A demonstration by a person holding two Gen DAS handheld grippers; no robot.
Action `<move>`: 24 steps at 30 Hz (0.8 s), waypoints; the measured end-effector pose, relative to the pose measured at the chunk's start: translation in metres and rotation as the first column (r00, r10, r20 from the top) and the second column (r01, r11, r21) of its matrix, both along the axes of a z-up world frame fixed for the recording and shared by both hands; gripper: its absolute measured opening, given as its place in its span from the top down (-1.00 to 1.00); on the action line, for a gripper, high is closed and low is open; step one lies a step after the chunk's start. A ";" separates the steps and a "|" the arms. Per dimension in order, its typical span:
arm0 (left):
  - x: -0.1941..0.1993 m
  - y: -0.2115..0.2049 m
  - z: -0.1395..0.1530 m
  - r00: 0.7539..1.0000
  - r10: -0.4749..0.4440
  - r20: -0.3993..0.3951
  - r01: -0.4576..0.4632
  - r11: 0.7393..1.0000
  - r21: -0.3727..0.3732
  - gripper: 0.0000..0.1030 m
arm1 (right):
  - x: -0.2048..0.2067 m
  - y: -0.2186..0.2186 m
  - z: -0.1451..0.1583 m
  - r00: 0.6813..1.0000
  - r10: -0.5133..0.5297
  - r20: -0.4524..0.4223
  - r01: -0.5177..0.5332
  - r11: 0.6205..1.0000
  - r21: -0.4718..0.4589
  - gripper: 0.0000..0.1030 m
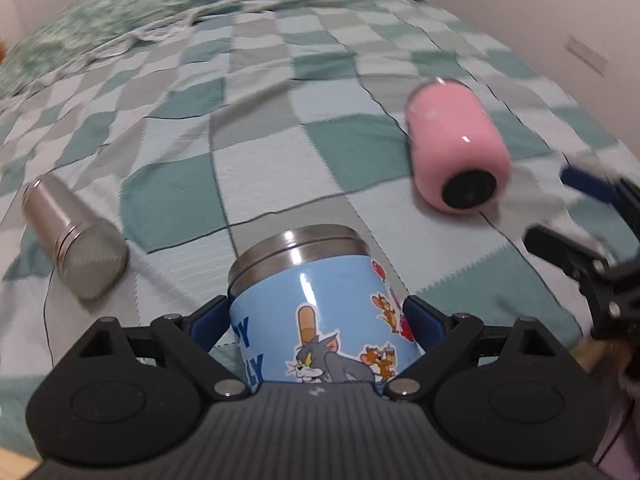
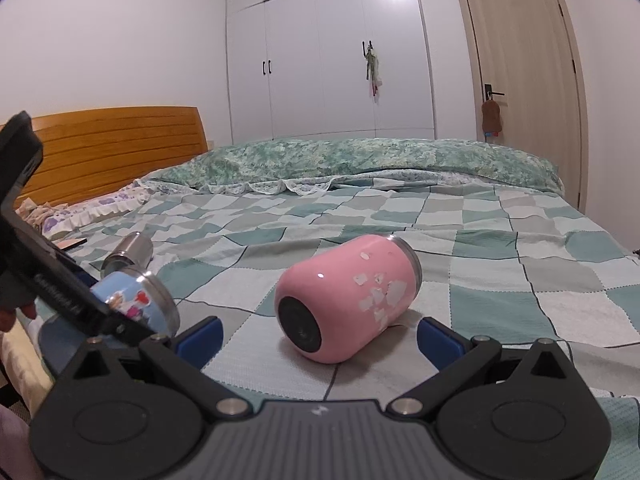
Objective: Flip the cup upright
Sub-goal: 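Carry the upright blue cup with the left gripper and lower it toward the bed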
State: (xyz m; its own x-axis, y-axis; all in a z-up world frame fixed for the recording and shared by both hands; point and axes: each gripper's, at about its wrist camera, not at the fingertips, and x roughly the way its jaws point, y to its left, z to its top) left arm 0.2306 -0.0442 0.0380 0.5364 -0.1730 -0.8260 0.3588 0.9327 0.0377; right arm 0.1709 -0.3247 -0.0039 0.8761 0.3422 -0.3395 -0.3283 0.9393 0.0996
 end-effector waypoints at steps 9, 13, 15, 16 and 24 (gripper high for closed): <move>0.025 0.003 -0.006 0.988 0.105 -0.112 -0.112 0.992 -0.053 -0.73 | 0.000 0.003 -0.001 1.000 -0.003 0.000 0.003 1.000 -0.005 -1.00; 0.020 0.007 -0.004 0.986 0.144 -0.084 -0.150 0.986 -0.075 -0.71 | 0.000 0.002 0.000 1.000 -0.010 0.001 0.010 1.000 -0.003 -1.00; 0.007 0.008 0.001 0.989 0.146 -0.028 -0.148 0.985 -0.094 -0.70 | -0.001 0.001 0.000 1.000 -0.013 0.004 0.013 1.000 0.002 -1.00; 0.002 0.010 0.004 0.988 0.151 -0.006 -0.151 0.983 -0.107 -0.69 | -0.001 0.001 0.000 1.000 -0.015 0.004 0.015 1.000 0.003 -1.00; -0.047 0.030 0.028 0.951 0.195 0.241 -0.151 0.970 -0.191 -0.67 | -0.003 0.002 0.000 1.000 -0.027 0.013 0.027 1.000 0.003 -1.00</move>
State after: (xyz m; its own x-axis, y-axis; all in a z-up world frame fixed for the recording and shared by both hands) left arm 0.1838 -0.0141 0.0656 0.7601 -0.1828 -0.6236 0.1902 0.9802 -0.0556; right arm 0.1675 -0.3231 -0.0043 0.8894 0.3193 -0.3271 -0.3041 0.9476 0.0981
